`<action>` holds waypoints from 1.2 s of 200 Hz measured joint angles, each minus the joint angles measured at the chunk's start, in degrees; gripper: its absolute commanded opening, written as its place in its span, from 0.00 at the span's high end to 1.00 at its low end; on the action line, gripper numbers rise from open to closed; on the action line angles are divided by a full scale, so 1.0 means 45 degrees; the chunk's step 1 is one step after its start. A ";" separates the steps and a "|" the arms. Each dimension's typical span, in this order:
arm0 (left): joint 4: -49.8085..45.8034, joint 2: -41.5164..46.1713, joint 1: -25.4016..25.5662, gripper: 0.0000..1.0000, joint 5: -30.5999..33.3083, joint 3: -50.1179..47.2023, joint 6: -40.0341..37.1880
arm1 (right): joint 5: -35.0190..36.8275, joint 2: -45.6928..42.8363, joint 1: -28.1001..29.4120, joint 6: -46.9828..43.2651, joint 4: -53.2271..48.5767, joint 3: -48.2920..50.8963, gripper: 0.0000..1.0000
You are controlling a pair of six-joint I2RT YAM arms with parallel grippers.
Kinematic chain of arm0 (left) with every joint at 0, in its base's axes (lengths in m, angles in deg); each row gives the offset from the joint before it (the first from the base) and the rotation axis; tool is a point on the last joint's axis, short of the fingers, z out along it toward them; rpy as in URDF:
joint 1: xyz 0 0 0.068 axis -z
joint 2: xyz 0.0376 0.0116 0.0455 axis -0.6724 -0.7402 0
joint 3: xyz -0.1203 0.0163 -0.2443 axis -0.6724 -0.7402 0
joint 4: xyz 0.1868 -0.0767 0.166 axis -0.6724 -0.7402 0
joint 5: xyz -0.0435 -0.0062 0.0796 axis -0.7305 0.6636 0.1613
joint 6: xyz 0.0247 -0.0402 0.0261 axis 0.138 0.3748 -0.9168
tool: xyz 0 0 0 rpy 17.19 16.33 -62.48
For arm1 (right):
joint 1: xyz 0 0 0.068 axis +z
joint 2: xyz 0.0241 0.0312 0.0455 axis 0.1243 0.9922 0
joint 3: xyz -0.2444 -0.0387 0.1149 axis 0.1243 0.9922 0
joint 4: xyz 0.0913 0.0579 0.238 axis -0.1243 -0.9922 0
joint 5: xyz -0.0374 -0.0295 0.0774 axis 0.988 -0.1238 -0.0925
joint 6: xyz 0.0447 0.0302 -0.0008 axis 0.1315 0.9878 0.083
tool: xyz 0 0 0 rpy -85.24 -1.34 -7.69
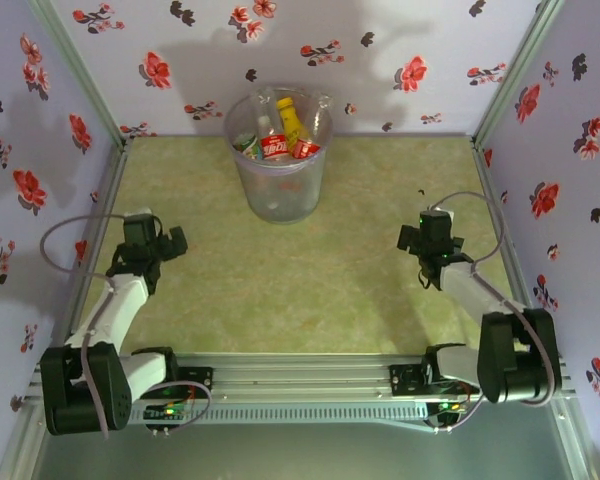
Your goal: Put the plastic bottles in the bin
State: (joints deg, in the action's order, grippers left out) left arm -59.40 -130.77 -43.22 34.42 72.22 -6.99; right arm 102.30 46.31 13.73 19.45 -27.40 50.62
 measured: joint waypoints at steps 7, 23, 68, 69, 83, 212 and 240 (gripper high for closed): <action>0.0520 -0.0058 0.0000 0.00 0.0165 -0.0389 -0.0087 | 0.0029 0.0282 -0.0058 -0.0053 0.0427 0.0141 0.01; 0.1899 -0.0549 0.0000 0.00 0.0398 -0.0899 -0.0228 | 0.0160 0.0903 -0.0078 -0.0160 0.1579 0.0418 0.01; 0.6037 -0.2890 0.0000 0.00 0.0627 -0.1549 -0.0699 | 0.0646 0.1957 -0.0078 -0.0748 0.4381 0.0539 0.01; 0.6144 -0.2948 0.0000 0.00 0.0627 -0.1549 -0.0719 | 0.0651 0.1977 -0.0078 -0.0763 0.4478 0.0544 0.01; 0.7116 -0.3507 -0.0005 0.00 0.0646 -0.1525 -0.1001 | 0.0743 0.2195 -0.0078 -0.1069 0.5382 0.0583 0.01; 1.2400 -0.5600 0.0753 0.00 0.0602 -0.2200 -0.2521 | 0.0544 0.3808 -0.0937 -0.1457 1.1026 0.2506 0.01; 1.2546 -0.5600 0.0753 0.00 0.0602 -0.2200 -0.2526 | 0.0539 0.3813 -0.0937 -0.1462 1.1084 0.2506 0.01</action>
State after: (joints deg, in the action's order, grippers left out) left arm -2.94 -155.98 -39.83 37.13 62.32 -18.36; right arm 104.72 63.46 9.51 12.87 22.48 61.90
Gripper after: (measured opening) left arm 0.997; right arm 0.993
